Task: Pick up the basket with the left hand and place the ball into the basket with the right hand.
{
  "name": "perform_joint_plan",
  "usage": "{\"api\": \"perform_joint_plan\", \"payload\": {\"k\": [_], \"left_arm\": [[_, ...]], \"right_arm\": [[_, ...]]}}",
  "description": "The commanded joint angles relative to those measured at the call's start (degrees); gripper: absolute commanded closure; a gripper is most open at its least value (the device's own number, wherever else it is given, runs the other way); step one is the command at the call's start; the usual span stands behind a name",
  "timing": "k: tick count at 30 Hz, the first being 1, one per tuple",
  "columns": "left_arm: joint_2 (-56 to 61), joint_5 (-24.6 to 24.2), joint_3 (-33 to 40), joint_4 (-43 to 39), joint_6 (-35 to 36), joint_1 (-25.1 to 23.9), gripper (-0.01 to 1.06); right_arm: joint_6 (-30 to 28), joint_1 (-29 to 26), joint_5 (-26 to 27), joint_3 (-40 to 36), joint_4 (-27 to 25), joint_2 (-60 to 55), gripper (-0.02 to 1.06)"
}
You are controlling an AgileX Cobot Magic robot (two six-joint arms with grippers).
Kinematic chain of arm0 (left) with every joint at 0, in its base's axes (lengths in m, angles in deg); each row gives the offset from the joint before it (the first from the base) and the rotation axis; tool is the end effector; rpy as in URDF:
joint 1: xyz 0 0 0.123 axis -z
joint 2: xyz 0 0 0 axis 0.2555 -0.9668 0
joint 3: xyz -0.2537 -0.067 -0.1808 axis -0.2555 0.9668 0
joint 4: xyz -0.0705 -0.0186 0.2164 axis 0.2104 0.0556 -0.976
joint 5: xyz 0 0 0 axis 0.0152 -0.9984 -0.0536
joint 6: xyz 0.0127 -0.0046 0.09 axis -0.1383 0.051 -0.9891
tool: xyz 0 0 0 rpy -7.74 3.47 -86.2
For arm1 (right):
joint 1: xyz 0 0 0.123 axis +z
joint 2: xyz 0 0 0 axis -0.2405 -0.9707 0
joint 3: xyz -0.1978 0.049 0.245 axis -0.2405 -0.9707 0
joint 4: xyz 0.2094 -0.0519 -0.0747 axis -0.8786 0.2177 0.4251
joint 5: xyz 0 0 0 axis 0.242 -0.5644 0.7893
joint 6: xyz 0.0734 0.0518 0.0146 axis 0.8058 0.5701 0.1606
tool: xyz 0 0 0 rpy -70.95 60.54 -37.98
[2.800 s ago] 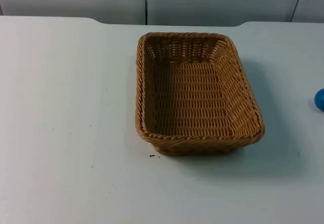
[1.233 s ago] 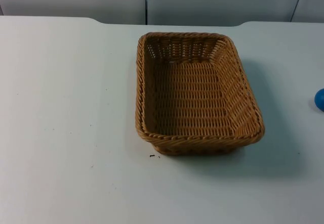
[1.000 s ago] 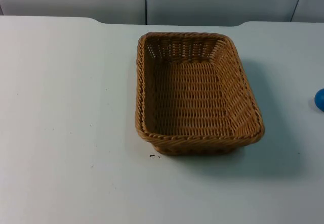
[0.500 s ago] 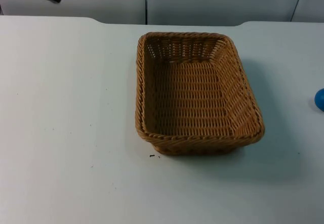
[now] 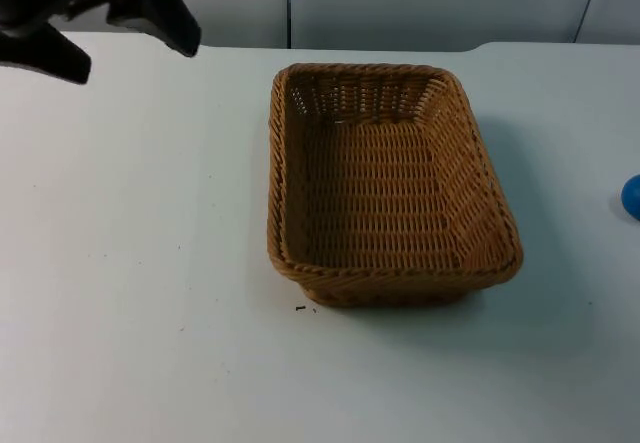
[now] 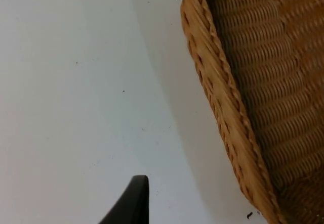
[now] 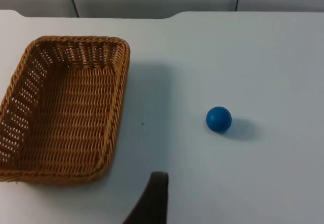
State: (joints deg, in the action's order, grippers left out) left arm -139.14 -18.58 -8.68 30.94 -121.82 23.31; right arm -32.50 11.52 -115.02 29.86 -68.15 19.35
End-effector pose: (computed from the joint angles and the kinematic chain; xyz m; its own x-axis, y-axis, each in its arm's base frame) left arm 0.3264 -0.0896 0.2778 -0.8528 0.0737 -0.5170 0.3193 0.8569 -0.4046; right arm 0.0013 0.0097 0.3534 -0.5224 -0.0357 -0.8520 -0.0804 0.9967 0.0076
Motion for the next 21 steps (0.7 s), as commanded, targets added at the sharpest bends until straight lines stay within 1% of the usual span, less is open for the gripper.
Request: {"api": "perform_joint_plan", "payload": {"k": [1,3,10,16,18,21], "left_arm": [[-2.3,1.1,-1.4,1.1,-0.3,1.6,0.0],[-4.5,1.4,-2.5,1.5,-0.3,2.5,0.0],[-10.7,1.6,-5.9,2.3,-0.3,3.5,0.0],[-17.0,2.2,-10.1,2.7,-0.3,6.0,0.0],[-20.1,2.1,-12.8,2.9,0.1,7.3,0.0],[-22.0,2.1,-14.5,2.9,0.7,7.9,0.0]], "right_arm": [[0.1,-0.5,0.0,0.5,-0.1,-0.3,0.19],[0.1,-0.5,-0.2,0.5,-0.1,-0.3,0.19],[0.2,-0.5,-0.2,0.5,-0.1,-0.3,0.19],[0.2,-0.5,-0.2,0.5,0.1,-0.3,0.19],[0.2,-0.5,-0.5,0.5,0.1,-0.3,0.19],[0.2,-0.5,-0.8,0.5,0.1,-0.3,0.19]]}}
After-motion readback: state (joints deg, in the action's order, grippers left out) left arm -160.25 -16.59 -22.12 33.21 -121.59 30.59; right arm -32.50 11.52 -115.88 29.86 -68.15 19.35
